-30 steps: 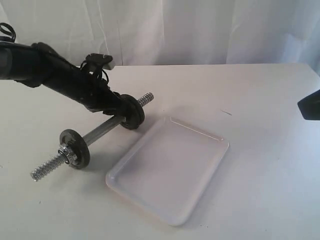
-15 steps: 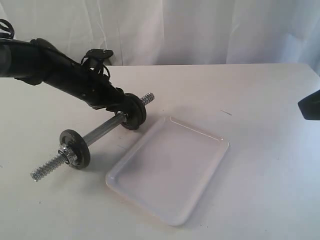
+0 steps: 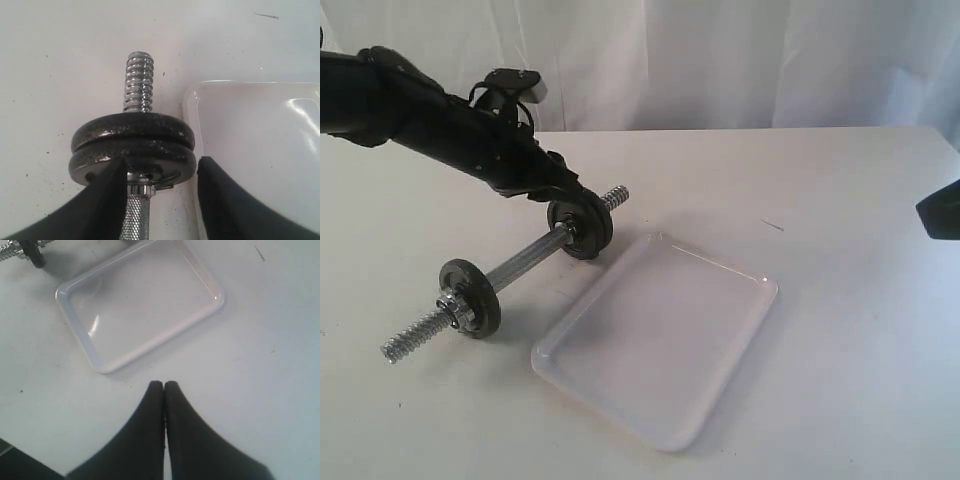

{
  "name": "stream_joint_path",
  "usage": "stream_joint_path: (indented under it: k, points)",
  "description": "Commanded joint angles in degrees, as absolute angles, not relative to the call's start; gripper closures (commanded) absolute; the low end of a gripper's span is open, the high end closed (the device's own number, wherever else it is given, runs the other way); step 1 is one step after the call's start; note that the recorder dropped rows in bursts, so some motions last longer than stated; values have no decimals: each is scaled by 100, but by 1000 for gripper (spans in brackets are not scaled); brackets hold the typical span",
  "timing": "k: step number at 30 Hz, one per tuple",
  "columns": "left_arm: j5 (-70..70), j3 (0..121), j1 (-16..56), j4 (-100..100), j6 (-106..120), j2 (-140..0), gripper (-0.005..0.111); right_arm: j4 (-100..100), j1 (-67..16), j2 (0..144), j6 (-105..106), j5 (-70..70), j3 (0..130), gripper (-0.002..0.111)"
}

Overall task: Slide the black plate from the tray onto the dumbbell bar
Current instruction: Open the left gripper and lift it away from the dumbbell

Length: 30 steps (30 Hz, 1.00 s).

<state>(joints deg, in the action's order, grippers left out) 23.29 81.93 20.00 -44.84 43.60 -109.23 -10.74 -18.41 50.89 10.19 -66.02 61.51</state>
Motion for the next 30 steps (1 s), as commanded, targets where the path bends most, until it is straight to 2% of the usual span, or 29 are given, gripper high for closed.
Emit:
stream_joint_path:
  k: [1,5,11,14,19,23,30]
  points:
    - [2507,8208,2009,-4258,4321,-10586,69,-633,-1810,5049,1063,-6161,6088,108]
    - [2853,8198,1998,-3859,4174,-10256,106,-319,-1810,5049,1063,-5229,5716,108]
    - [2560,7827,1998,-3822,4069,-9459,107,-319,-1810,4996,1089,-3612,4766,108]
    - [2211,7374,2011,-3947,4068,-8828,107,-319,-1810,4984,1207,-3324,4406,108]
    - [1624,6337,2011,-4265,4249,-7712,107,-282,-1810,4984,1340,-3282,4068,108]
    - [1702,5714,2011,-4203,4356,-6941,107,-395,-1810,4984,946,-3615,4056,108]
    - [1976,5596,2011,-3998,4356,-6509,107,-435,-1810,4984,858,-3674,4056,108]
